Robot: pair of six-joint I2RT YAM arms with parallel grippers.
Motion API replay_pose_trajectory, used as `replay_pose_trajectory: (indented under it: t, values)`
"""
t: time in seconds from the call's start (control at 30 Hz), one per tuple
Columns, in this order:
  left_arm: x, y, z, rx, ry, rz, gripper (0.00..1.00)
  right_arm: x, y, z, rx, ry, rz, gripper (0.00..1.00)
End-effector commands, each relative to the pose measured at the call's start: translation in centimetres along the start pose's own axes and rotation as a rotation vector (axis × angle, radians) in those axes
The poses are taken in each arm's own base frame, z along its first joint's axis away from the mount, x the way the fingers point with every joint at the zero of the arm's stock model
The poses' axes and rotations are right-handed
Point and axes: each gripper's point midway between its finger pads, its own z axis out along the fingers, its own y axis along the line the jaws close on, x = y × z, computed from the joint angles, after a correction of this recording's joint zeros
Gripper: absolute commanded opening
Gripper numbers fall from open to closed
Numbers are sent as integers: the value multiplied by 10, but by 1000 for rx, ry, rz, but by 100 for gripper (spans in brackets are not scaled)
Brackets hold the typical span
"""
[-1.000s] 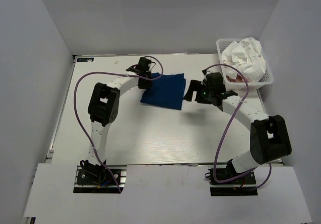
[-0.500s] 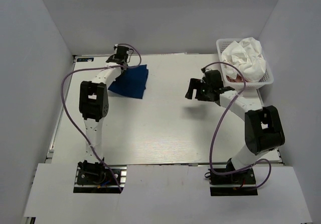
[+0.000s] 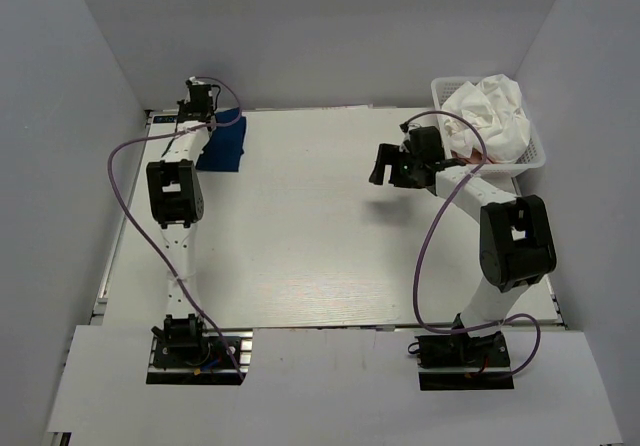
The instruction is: Fold and stack the t-shirts
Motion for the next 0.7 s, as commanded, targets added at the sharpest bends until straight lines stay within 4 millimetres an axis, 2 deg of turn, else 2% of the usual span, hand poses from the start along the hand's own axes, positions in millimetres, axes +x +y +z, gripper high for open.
replay_pose_trajectory:
  t: [0.0,0.03,0.07,0.1,0.17,0.2,0.27,0.3,0.37,0.4,0.43,0.47,0.5,0.53,0.6,0.63,0.67]
  values:
    - [-49,55,0,-138,-130,-63,1,-14,8,-3,-51,-16,-2,90]
    - [-54,68,3,-157,-142,-78,1,-13,7,-4,-50,-15,2,90]
    - [-53,65,7,-159,-145,-71,1,-13,6,-5,-49,-14,5,90]
    - [-56,77,10,-176,-154,-92,2,-12,7,-7,-51,-16,1,90]
    - [-49,78,21,-187,-149,-100,6,-9,3,-6,-42,-9,8,90]
    - [-47,91,22,-236,-142,-111,7,-10,1,-6,-41,-12,11,90]
    - [-48,91,24,-252,-155,-128,16,-7,-2,-5,-36,5,15,90]
    - [-44,90,25,-258,-144,-122,23,-10,-2,-6,-36,1,17,90]
    - [-47,96,21,-273,-145,-131,51,-11,-1,-8,-40,-1,19,90]
    - [-53,105,13,-289,-154,-145,66,-13,2,-9,-51,-8,17,90]
    - [-53,107,11,-289,-153,-145,88,-14,4,-15,-53,-18,16,90]
    - [-52,111,7,-296,-148,-145,100,-17,6,-18,-58,-29,16,90]
    - [-60,113,-2,-301,-163,-166,100,-18,6,-20,-59,-37,14,90]
    - [-73,120,-19,-296,-185,-188,100,-25,9,-31,-61,-70,9,90]
    - [-75,132,-34,-301,-178,-211,100,-29,12,-39,-64,-99,7,90]
    - [-84,134,-46,-280,-200,-264,100,-31,16,-54,-75,-136,3,90]
    - [-93,146,-67,-243,-205,-287,100,-35,18,-60,-81,-164,-1,90]
